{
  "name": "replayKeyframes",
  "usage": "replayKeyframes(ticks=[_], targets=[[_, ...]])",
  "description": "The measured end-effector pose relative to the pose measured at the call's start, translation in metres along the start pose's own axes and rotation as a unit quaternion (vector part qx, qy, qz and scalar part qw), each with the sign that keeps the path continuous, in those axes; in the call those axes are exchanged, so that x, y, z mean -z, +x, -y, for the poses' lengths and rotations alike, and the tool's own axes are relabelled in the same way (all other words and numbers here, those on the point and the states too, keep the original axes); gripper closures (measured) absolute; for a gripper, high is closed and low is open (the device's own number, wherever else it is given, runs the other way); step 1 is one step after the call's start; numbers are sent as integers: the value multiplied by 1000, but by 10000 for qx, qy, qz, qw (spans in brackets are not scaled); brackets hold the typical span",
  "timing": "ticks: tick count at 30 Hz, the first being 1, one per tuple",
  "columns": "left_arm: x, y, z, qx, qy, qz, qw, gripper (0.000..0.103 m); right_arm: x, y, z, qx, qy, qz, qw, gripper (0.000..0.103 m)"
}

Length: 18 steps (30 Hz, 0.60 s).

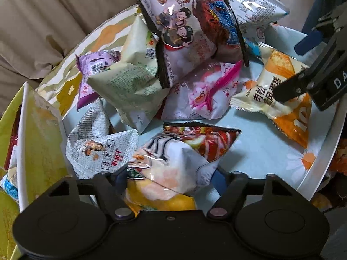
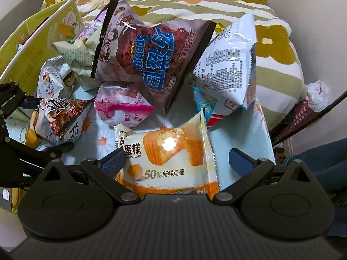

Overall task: Organize snacks
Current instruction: 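Grasp the white-red chip bag with the left tool while the right tool grasps the orange cake packet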

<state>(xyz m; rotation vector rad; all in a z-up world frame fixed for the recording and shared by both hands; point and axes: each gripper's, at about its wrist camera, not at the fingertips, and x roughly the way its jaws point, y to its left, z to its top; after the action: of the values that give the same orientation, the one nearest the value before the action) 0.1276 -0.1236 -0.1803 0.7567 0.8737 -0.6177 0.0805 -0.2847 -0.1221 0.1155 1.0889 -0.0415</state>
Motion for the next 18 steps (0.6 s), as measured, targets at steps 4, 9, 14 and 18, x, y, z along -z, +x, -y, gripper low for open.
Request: replayKeyframes(ticks=[4,9,14,18], targets=[[0,-2,-5,17,-120,-33,9999,29,-1,5,1,-155,22,-53,9999,0],[-2,-4,-6,-34,-146,-9,9999,30,-4,14,0,-367,66,-169,9992,0],[-2,-11,-2,-104,-222,14,9997,30,-4,21,-5,-298,-100,-215,9993,0],[-2,-16,-1,-131,-290,31,9995,30,-2,20,-6,-308,-152,-178,9993,0]])
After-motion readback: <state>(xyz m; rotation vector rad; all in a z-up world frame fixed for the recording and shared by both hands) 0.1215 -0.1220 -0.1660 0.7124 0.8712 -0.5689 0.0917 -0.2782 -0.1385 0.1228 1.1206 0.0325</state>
